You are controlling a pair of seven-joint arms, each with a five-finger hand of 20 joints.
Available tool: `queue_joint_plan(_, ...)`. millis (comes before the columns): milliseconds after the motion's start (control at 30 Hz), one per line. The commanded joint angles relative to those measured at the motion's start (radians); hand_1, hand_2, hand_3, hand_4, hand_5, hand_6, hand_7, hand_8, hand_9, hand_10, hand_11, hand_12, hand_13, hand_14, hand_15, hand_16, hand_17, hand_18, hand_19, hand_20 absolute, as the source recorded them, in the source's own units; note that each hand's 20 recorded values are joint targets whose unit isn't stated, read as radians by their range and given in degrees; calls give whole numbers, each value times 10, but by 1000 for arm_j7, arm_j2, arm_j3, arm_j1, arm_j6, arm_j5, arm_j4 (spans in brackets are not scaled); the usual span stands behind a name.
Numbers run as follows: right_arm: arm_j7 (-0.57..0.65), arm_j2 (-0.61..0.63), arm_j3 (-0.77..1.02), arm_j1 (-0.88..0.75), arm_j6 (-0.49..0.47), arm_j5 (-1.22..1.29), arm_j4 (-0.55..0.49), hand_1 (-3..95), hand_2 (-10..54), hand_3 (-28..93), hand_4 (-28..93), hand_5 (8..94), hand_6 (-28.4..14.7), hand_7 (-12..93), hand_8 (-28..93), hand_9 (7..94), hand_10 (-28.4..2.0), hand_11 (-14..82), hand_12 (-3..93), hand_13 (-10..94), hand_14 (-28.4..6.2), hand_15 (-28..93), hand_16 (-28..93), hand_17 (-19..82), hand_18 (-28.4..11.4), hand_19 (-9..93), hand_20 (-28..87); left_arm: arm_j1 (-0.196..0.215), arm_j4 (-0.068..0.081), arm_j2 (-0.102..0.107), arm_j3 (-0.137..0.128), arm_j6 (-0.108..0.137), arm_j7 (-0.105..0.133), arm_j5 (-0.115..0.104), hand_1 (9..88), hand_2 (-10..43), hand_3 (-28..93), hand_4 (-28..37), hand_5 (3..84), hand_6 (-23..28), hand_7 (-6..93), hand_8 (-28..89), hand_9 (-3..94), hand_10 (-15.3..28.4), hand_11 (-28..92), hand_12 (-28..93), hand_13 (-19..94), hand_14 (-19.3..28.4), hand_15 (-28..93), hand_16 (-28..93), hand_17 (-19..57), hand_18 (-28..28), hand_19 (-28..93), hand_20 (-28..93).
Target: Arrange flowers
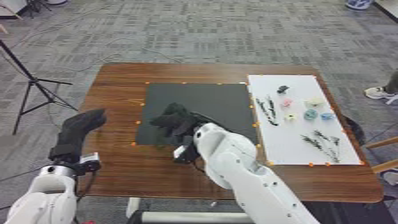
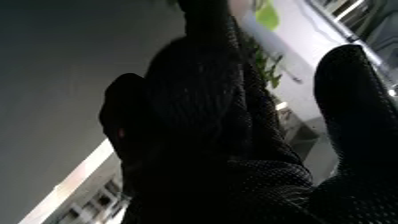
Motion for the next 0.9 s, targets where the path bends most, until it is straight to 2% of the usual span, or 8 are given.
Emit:
queue_joint_plan(33,-98,86,44,-56,-31,42,-61,193,89,619,-80,614,-74,240,-34,755,-174,116,166,937,-50,521,314,619,-177,932,538,20,-17,-14,-3,4,-6,-1,212,13,678,-270,479,45,158,-78,485,147,197,109,372,179,184,-13,31,122,72,147)
queue_joint_plan(100,-166,93,70,-86,-50,78,-61,180,87,621,-78,617,-69,276,-38,741,-174,111,164,937,-49,504,333,608,-179,932,536,19,-20,-16,-2,3,-2,-1,212,13,678,-271,478,45,159,-78,485,147,197,110,370,179,183,-13,30,122,73,147)
queue_joint_plan(267,-184,118,81,-143,-24,189,-94,162,88,627,-79,638,-62,292,-49,708,-169,92,153,927,-57,487,343,588,-191,932,525,17,-29,-14,-5,5,-4,-4,211,12,680,-272,478,44,159,-79,485,147,198,110,366,180,182,-11,30,122,72,146)
queue_joint_plan(400,-192,97,93,-189,-23,283,-107,161,97,626,-88,634,-58,202,-63,684,-169,88,132,925,-63,472,343,577,-195,932,494,12,-30,-15,-6,8,-7,-7,210,12,680,-273,478,44,160,-79,485,146,198,111,365,181,182,-9,29,122,72,146)
queue_joint_plan(567,-185,73,102,-207,-103,334,-91,162,117,622,-95,620,-63,143,-68,669,-169,81,117,924,-67,460,340,574,-196,932,479,-3,-24,-16,3,3,-8,-5,210,12,680,-273,478,44,159,-80,485,146,198,110,362,182,183,-8,28,122,71,146)
queue_joint_plan(733,-171,45,117,-214,-139,397,-47,162,132,620,-106,583,-61,128,-67,622,-159,73,95,913,-76,450,335,558,-201,932,440,-13,-20,-20,11,-1,-7,-6,211,14,678,-273,477,43,162,-79,485,145,197,110,362,182,182,-8,25,124,71,147)
queue_joint_plan(900,-153,8,146,-211,-232,458,16,160,157,613,-115,545,-67,116,-68,578,-152,66,82,909,-84,454,330,555,-202,932,433,-13,-21,-21,11,-4,-4,-8,210,13,680,-273,476,43,161,-79,485,145,198,111,361,182,184,-6,19,129,74,148)
